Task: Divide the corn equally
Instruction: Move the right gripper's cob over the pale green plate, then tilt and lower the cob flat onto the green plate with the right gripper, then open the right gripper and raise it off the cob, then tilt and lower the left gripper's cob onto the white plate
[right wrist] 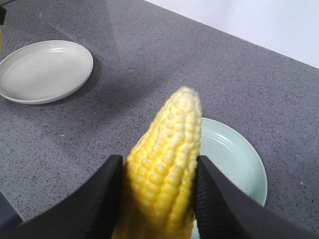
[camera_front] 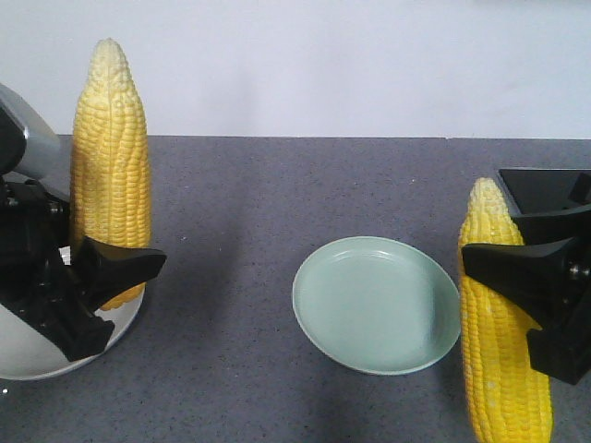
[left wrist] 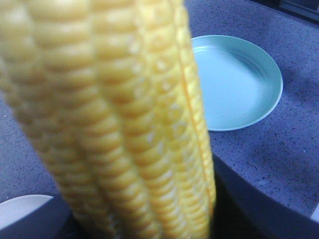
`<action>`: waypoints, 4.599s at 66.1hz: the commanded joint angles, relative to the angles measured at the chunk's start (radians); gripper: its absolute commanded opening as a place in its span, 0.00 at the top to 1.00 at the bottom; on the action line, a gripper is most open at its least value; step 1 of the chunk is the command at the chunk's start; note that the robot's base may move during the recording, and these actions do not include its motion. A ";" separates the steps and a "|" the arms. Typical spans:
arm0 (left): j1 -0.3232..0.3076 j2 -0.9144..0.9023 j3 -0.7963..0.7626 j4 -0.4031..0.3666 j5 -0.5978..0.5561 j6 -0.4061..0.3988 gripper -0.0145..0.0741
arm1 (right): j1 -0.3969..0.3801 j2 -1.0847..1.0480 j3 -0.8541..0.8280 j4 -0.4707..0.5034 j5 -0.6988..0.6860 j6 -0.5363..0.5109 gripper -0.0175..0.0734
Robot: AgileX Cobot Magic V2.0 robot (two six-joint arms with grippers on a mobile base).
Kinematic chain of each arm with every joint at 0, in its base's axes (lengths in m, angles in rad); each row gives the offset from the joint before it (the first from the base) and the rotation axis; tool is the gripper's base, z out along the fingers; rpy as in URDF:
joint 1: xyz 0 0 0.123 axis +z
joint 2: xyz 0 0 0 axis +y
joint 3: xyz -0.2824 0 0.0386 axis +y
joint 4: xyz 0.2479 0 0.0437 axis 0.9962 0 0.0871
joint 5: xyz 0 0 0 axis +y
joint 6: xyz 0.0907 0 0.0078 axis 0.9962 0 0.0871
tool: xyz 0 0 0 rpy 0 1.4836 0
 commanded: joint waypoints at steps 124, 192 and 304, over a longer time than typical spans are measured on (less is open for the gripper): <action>-0.001 -0.018 -0.025 -0.019 -0.059 -0.001 0.51 | -0.004 1.031 -0.659 -0.311 0.284 0.484 0.57; -0.001 -0.018 -0.025 -0.019 -0.055 -0.001 0.51 | 0.084 0.626 -0.347 -0.345 0.105 0.434 0.20; 0.266 0.339 -0.263 0.426 0.360 -0.438 0.51 | 0.125 0.286 -0.092 -0.341 0.063 0.435 0.20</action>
